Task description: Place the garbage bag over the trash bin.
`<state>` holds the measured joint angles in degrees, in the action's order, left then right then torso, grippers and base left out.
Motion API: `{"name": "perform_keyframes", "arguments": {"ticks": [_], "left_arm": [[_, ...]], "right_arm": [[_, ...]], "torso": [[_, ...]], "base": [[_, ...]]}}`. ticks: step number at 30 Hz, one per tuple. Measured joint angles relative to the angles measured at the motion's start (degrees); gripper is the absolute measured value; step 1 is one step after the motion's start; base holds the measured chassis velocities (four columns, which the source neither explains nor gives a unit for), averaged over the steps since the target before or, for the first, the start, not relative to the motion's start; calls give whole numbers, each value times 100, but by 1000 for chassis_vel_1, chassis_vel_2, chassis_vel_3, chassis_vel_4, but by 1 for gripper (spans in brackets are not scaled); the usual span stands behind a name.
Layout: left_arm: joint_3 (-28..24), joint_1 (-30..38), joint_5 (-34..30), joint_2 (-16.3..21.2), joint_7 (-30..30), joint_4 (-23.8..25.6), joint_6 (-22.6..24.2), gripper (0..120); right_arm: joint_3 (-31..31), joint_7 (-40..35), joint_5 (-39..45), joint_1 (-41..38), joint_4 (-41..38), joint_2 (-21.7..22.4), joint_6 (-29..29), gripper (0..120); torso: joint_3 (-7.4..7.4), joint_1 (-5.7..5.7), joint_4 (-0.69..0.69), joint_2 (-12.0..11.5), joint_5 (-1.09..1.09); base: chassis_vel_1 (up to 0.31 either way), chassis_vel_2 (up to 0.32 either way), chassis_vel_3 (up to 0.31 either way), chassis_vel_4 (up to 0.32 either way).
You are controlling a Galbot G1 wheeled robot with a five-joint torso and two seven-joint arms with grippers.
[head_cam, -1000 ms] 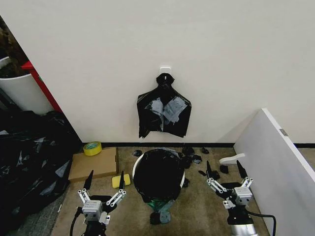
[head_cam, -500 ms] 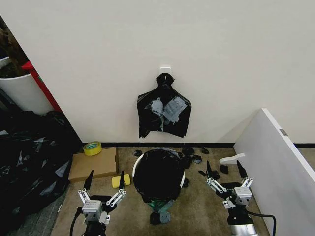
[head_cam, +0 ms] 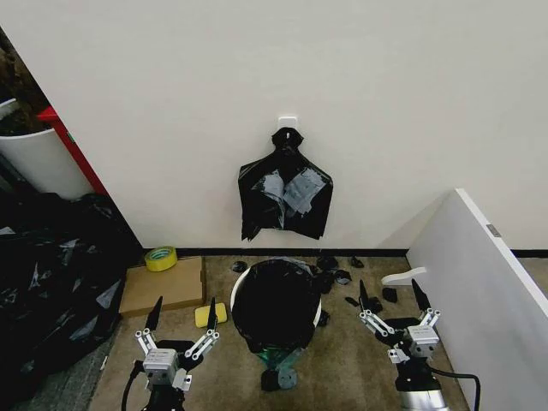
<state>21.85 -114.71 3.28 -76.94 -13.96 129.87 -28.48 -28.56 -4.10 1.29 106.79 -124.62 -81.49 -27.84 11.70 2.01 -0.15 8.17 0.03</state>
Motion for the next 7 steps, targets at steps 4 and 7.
{"name": "perform_keyframes", "arguments": {"ticks": [4, 7], "left_arm": [[0, 0, 0, 0, 0, 0, 0, 100], [0, 0, 0, 0, 0, 0, 0, 100]], "right_arm": [[0, 0, 0, 0, 0, 0, 0, 100], [0, 0, 0, 0, 0, 0, 0, 100]], "torso": [[0, 0, 0, 0, 0], [0, 0, 0, 0, 0]], "base": [[0, 0, 0, 0], [0, 0, 0, 0]]}}
